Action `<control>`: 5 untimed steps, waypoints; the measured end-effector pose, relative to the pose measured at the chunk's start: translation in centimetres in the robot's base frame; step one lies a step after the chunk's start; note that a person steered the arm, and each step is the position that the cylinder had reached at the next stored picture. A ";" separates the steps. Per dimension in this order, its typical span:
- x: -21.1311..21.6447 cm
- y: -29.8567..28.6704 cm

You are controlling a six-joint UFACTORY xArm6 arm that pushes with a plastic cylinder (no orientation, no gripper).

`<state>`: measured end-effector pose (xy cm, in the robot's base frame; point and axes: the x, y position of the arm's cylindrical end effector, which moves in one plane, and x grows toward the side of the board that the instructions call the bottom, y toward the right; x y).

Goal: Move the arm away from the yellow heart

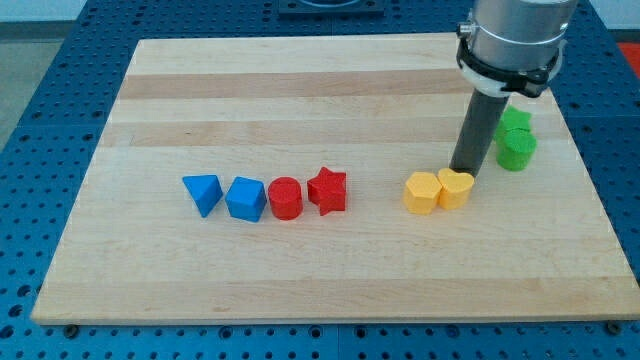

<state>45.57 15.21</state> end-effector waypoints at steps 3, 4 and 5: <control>0.8 0.0; 0.8 0.0; 1.2 0.0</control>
